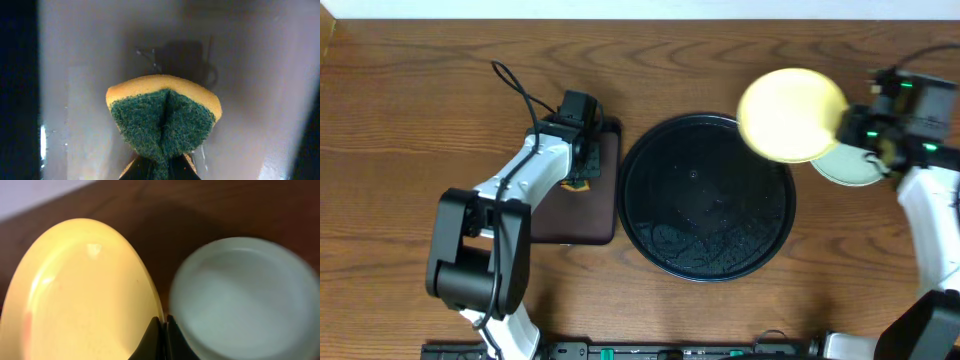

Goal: Clean dirty plates on tray and stack at the side
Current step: 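Lift the yellow plate with right gripper and carry it right, then lower the yellow plate onto the mint plate stack and release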

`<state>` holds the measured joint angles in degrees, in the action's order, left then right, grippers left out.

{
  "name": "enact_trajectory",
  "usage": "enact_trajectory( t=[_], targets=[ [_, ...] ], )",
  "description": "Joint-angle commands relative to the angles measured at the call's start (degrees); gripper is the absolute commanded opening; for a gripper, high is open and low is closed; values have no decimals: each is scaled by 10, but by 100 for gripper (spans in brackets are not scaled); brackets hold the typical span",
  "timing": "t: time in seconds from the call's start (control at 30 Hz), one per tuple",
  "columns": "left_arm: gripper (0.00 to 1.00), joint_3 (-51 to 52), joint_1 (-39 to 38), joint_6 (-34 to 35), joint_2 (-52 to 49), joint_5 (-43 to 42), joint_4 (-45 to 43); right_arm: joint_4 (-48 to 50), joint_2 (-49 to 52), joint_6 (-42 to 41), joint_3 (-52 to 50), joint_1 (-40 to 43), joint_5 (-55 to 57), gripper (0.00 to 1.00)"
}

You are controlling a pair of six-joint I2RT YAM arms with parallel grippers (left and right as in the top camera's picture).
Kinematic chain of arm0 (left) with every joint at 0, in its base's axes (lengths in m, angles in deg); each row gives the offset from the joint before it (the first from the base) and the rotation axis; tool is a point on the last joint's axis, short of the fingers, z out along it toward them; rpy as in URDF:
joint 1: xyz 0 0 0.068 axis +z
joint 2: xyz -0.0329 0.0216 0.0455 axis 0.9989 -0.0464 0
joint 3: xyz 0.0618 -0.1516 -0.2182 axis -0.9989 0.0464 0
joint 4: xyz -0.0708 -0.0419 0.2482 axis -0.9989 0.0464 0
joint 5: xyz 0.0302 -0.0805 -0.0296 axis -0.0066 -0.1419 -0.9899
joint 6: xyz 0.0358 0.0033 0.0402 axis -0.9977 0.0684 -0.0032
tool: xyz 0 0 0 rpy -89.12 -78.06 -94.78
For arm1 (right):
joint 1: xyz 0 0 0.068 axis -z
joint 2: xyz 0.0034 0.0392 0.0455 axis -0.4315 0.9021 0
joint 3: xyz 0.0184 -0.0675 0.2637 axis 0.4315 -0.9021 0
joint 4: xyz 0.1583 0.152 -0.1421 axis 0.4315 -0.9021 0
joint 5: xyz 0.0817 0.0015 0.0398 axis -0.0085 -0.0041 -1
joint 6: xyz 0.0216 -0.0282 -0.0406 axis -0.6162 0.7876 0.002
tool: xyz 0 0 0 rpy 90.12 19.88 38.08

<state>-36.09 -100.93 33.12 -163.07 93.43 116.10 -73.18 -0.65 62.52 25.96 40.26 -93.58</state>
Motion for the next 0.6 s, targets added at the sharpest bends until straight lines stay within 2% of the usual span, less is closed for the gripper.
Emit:
enact_trajectory(
  t=[0.0, 0.2, 0.37, 0.57],
  targets=[
    [8, 0, 2, -10, -12, 9, 0, 4, 2, -12, 4, 74, -42, 1],
    [8, 0, 2, -10, -12, 9, 4, -5, 30, -12, 1, 158, 33, 1],
    [8, 0, 2, -10, -12, 9, 4, 5, 74, -20, 0, 166, 69, 1],
    [9, 0, 2, -10, -12, 9, 3, 29, 131, -21, 0, 162, 49, 1]
  ],
)
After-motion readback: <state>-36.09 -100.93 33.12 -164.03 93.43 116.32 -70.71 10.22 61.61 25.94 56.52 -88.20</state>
